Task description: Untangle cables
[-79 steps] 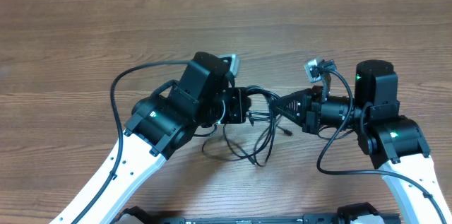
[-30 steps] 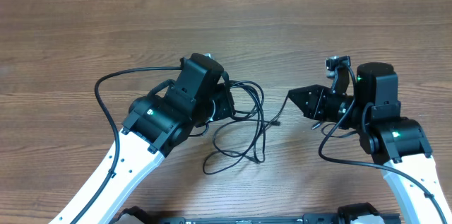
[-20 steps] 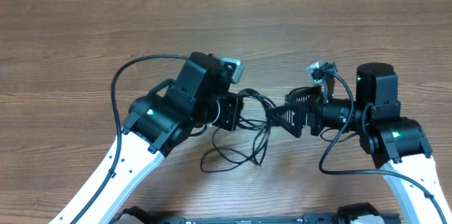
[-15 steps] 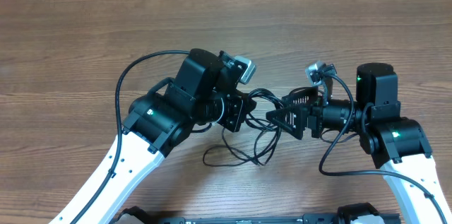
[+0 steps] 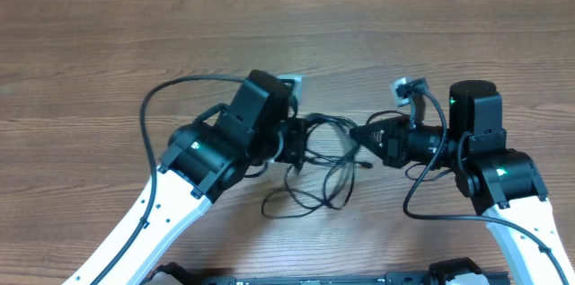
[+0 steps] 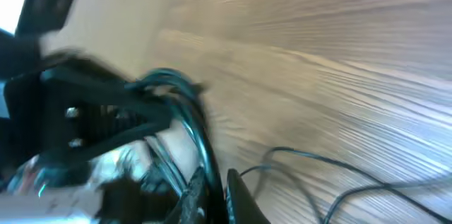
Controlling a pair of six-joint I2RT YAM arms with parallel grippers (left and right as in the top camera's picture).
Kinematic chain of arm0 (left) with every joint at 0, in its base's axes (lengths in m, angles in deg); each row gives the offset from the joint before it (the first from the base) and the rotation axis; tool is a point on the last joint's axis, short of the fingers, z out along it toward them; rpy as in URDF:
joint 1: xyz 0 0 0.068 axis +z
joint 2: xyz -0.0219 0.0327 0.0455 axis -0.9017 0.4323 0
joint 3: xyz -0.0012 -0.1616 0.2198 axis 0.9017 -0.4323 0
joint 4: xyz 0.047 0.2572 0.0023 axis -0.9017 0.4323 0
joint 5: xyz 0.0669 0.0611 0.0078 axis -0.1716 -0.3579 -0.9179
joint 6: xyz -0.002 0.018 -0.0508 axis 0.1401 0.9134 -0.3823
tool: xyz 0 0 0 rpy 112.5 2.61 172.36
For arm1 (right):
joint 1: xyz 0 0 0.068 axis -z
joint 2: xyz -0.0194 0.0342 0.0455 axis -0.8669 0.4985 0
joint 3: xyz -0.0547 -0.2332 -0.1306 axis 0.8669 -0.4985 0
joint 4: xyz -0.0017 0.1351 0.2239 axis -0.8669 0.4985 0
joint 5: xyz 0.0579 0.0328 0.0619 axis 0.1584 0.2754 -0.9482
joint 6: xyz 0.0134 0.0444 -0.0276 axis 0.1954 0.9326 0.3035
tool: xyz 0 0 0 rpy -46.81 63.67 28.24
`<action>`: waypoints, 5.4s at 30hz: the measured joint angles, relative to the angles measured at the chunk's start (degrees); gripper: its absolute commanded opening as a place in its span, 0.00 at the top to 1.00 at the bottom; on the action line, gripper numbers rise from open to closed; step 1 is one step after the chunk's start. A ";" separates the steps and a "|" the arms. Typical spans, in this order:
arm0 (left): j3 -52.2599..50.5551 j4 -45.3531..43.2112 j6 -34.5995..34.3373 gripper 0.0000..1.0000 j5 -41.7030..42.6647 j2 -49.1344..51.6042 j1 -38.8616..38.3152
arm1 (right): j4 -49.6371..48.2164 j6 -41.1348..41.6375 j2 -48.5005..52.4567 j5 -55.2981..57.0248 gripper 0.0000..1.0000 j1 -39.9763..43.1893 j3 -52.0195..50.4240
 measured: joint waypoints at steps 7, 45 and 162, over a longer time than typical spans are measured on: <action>-0.02 3.89 -11.02 0.96 -12.68 0.02 1.31 | 1.09 9.05 0.00 10.40 0.93 0.72 0.00; -0.02 -0.35 6.93 0.96 2.78 0.02 1.31 | 3.56 -2.40 0.02 6.29 0.96 0.37 0.00; 16.98 25.70 28.85 0.01 -1.79 -4.94 21.66 | 7.58 0.35 6.84 2.19 0.00 0.72 -0.02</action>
